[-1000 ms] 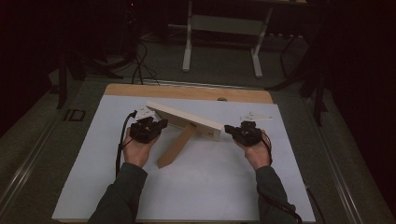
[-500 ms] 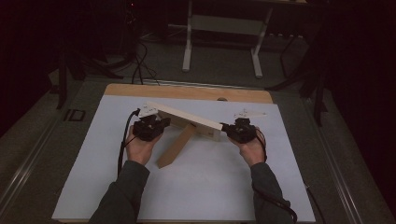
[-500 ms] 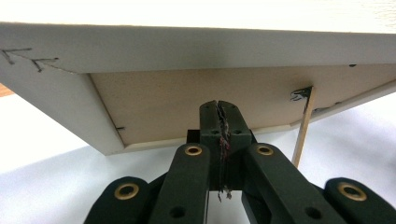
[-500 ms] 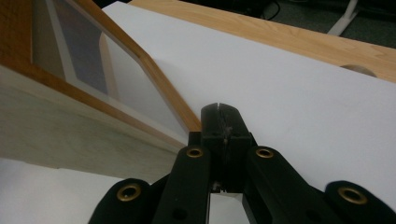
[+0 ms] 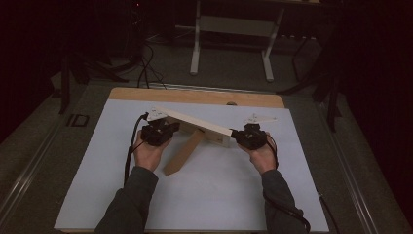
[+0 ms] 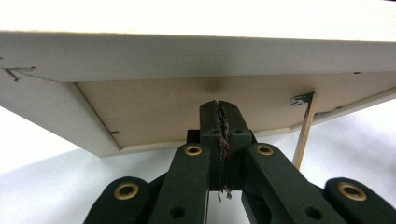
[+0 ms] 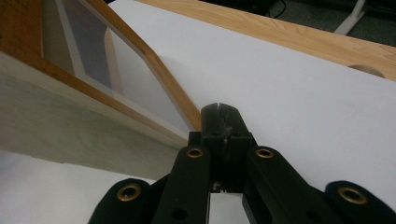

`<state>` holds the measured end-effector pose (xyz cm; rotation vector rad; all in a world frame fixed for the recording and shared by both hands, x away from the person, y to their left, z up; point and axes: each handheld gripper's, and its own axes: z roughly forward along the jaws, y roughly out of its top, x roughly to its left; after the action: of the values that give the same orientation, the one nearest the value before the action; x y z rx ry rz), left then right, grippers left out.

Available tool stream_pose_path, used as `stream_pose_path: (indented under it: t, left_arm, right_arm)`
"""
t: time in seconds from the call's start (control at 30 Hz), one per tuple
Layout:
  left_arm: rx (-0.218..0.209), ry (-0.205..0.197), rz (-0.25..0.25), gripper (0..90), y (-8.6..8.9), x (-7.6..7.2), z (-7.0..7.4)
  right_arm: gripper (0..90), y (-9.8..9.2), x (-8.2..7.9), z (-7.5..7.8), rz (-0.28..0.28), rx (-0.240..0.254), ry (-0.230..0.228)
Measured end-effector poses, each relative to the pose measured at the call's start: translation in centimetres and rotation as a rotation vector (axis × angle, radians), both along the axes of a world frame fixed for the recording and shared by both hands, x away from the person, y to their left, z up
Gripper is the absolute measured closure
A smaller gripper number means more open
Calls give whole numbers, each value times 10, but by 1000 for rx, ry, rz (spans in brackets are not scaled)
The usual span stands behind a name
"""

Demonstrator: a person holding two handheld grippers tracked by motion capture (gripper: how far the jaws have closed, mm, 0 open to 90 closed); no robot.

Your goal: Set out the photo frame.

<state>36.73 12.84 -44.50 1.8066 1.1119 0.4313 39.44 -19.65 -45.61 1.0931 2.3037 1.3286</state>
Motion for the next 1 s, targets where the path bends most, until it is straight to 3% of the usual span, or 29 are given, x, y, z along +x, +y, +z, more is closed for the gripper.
stream_pose_path:
  t: [1.0]
  left_arm:
    - [22,9,-26,900,-8,5,4]
  right_arm:
    - [898,9,5,5,47,-8,16]
